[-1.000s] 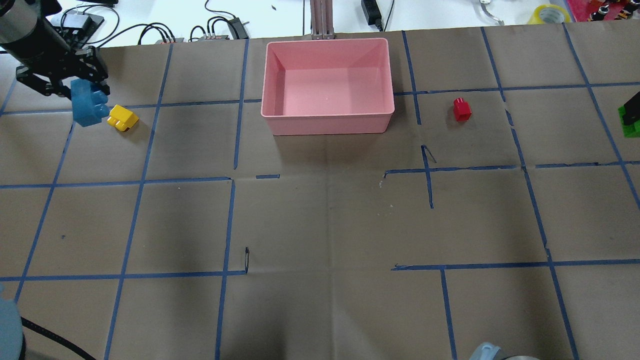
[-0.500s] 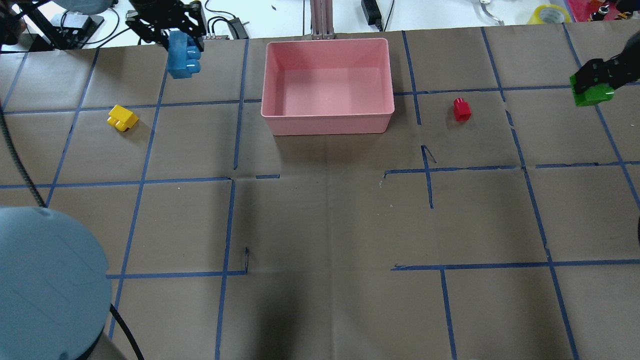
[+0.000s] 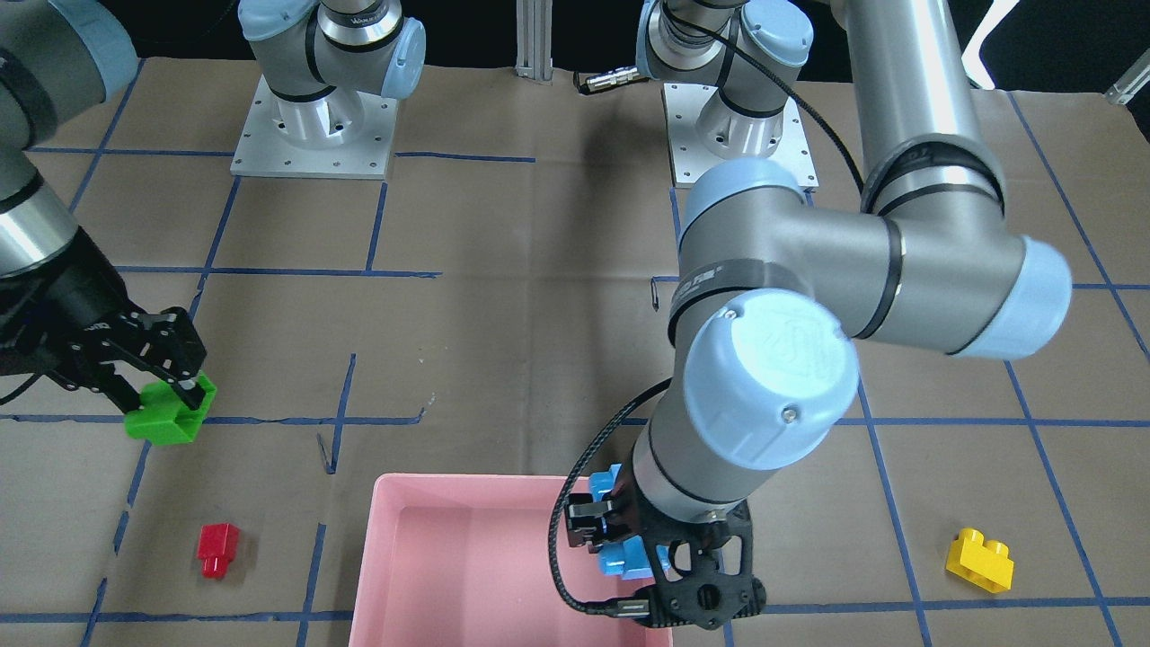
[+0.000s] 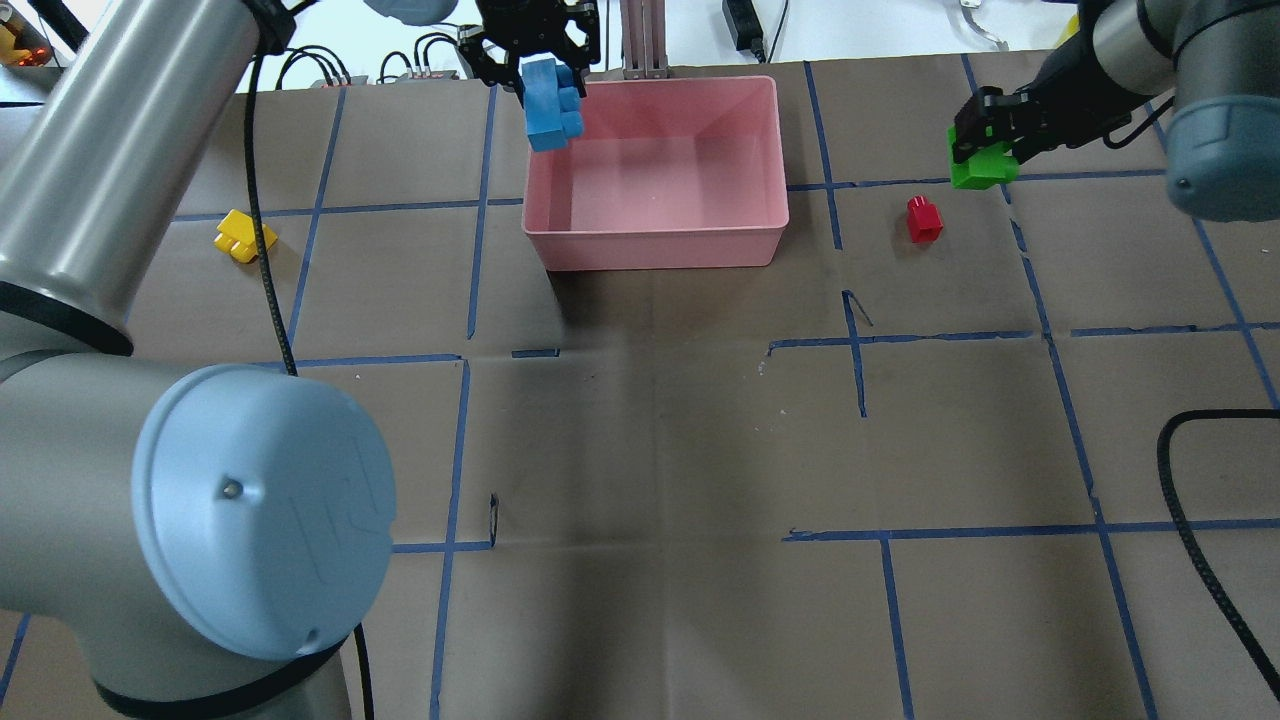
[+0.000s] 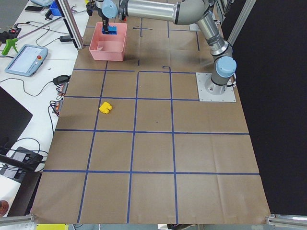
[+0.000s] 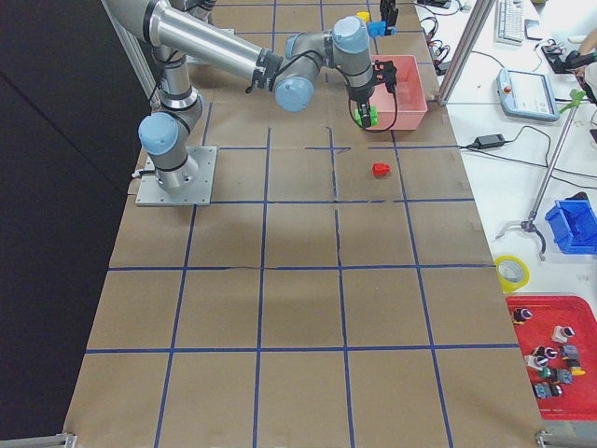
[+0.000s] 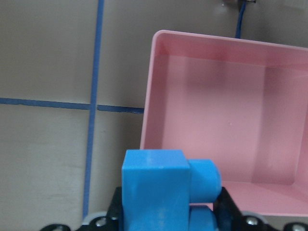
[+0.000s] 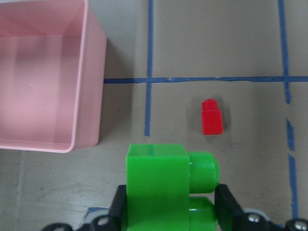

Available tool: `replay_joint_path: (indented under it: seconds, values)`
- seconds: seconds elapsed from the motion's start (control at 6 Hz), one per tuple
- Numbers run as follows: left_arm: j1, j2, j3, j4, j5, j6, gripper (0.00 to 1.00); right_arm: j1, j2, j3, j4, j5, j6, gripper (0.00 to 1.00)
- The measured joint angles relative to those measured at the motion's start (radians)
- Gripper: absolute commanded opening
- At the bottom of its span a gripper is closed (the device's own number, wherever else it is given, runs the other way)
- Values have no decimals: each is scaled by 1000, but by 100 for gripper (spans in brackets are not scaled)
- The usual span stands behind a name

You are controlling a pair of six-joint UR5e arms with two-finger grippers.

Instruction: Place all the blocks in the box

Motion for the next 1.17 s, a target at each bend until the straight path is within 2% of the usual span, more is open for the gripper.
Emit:
replay_joint_path:
  seconds: [0.17, 0.33, 0.5, 0.83, 1.17]
  values:
    - [-16, -56, 0, 50, 4, -30, 31, 63, 17, -12, -1, 4, 69, 2]
    - [-23, -86, -3, 81, 9, -44, 85, 111, 30, -17, -11, 8, 131, 2]
    - [-25, -91, -7, 91, 11, -49, 99, 150, 42, -35, -28, 13, 184, 3]
    - [-18, -54, -9, 81, 12, -51, 100, 219, 93, -132, -39, 5, 250, 3]
    - [74, 43, -10, 8, 8, -28, 100, 288, 186, -254, -42, -1, 314, 3]
